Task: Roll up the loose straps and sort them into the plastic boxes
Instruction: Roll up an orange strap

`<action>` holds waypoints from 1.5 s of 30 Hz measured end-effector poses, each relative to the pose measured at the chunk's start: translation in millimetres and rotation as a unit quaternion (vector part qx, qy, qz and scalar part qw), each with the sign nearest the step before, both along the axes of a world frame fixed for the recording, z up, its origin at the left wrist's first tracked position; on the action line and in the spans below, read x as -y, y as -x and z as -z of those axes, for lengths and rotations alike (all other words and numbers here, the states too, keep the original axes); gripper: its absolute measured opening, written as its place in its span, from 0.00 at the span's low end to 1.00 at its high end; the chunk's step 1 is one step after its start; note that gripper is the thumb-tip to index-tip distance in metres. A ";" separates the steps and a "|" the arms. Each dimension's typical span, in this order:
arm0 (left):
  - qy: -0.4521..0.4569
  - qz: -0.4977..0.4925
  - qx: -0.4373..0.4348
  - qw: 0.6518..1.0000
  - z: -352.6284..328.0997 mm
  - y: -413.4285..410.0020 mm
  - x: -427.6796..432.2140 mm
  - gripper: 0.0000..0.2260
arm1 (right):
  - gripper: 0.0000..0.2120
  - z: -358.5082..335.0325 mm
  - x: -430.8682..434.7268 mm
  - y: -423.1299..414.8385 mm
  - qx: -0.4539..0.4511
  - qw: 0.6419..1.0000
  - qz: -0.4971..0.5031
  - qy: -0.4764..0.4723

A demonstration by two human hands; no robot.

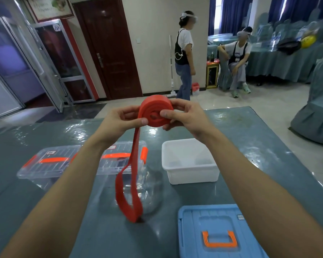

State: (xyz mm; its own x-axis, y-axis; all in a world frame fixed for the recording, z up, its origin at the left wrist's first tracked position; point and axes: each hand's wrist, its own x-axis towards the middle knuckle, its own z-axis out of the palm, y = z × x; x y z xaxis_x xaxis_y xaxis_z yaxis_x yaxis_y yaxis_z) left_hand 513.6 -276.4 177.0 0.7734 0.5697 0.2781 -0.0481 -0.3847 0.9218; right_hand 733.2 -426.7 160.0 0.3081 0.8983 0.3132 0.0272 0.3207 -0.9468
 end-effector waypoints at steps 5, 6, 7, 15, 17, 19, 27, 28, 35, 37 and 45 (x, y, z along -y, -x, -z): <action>0.009 -0.018 0.018 1.000 -9.7 -6.7 3.7 0.29 | 0.18 9.5 -1.5 10.6 -0.056 0.997 -0.042 0.015; -0.015 -0.026 0.001 1.000 -10.9 -5.3 2.7 0.29 | 0.19 10.1 1.3 8.3 -0.033 0.997 -0.056 0.040; -0.040 -0.028 -0.024 0.998 -12.5 -4.1 2.2 0.27 | 0.22 9.2 5.1 5.2 0.008 0.996 -0.061 0.068; -0.206 0.034 -0.211 0.955 -38.7 -17.3 11.6 0.26 | 0.25 -15.5 15.1 1.0 0.237 0.959 -0.068 0.138; -0.203 0.040 -0.224 0.952 -39.9 -16.2 9.1 0.26 | 0.25 -16.0 15.9 0.4 0.235 0.958 -0.070 0.146; -0.189 0.039 -0.214 0.958 -35.4 -14.9 8.0 0.27 | 0.26 -14.2 16.1 -0.6 0.243 0.956 -0.073 0.148; -0.111 0.040 -0.108 0.987 -10.8 -8.3 6.3 0.22 | 0.28 -3.8 13.0 -1.2 0.223 0.969 0.000 0.102; -0.098 0.043 -0.098 0.989 -7.1 -6.0 5.9 0.22 | 0.29 -2.5 12.8 -1.6 0.217 0.971 0.010 0.097; -0.030 0.042 -0.062 0.997 4.5 -8.0 5.5 0.23 | 0.22 11.3 13.8 -0.1 0.091 0.994 0.011 0.055; -0.049 0.033 -0.076 0.995 1.3 -10.4 4.0 0.21 | 0.23 14.3 15.1 -2.1 0.088 0.993 -0.024 0.081; -0.163 0.069 -0.177 0.968 -15.4 -26.0 8.5 0.20 | 0.24 4.8 13.1 -5.6 0.249 0.956 -0.050 0.147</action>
